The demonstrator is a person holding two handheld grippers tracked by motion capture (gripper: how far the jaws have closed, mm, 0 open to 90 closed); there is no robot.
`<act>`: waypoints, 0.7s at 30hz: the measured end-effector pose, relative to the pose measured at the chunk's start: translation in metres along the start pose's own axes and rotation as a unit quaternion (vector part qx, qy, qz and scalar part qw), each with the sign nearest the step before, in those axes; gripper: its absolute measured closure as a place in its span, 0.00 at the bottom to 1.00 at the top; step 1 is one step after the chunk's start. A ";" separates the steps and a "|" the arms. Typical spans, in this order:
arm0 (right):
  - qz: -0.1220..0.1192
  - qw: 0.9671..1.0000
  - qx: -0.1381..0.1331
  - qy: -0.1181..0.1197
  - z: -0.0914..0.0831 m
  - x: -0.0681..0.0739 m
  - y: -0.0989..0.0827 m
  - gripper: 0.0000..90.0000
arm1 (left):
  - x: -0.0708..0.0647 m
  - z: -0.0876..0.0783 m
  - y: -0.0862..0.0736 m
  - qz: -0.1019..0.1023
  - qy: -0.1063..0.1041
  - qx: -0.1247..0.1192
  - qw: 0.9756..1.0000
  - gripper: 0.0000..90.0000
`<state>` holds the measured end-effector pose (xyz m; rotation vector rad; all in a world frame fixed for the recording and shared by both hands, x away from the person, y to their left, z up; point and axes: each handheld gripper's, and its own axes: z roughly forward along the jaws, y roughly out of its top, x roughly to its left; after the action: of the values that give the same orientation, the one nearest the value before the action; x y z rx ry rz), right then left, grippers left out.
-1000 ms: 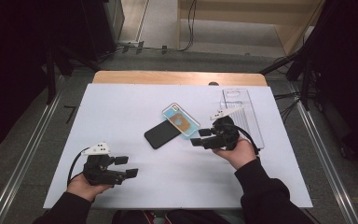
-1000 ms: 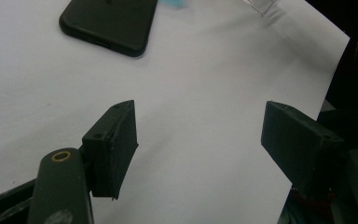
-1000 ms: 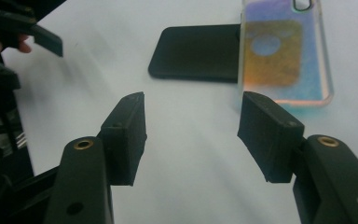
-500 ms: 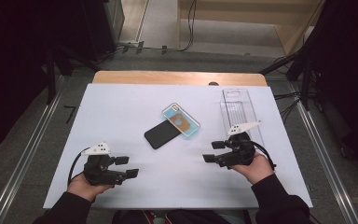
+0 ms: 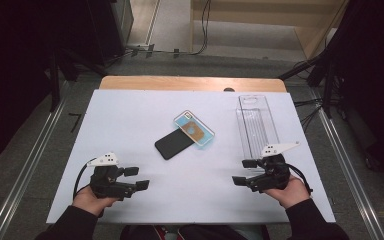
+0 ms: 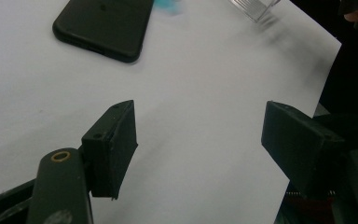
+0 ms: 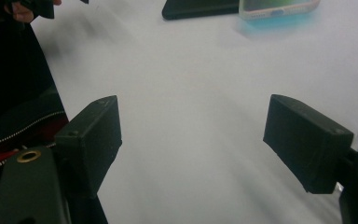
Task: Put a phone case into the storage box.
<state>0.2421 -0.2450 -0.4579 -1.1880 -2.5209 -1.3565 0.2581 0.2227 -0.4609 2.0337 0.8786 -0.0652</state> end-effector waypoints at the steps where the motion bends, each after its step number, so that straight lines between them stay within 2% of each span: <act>1: 0.000 1.000 0.001 -0.004 -0.002 -0.001 -0.002 0.19 | 0.000 0.000 0.000 0.000 -0.002 0.000 1.000 0.29; 8: 0.003 1.000 -0.003 -0.007 -0.008 -0.006 -0.017 0.18 | -0.001 -0.001 0.001 0.003 0.004 -0.006 1.000 0.29; 13: 0.011 1.000 0.010 -0.005 -0.006 -0.009 -0.019 0.17 | -0.001 -0.001 0.001 0.003 0.001 -0.006 1.000 0.29; 16: 0.004 1.000 0.016 -0.004 -0.004 -0.009 -0.019 0.17 | -0.001 -0.001 0.001 0.002 -0.001 -0.007 1.000 0.29; 21: 0.012 0.999 0.031 0.004 -0.001 -0.007 -0.018 0.17 | -0.001 -0.001 0.001 0.001 0.000 -0.008 1.000 0.29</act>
<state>0.2352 -0.2560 -0.4725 -1.1959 -2.5160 -1.2639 0.2578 0.2226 -0.4596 2.0206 0.8744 -0.0570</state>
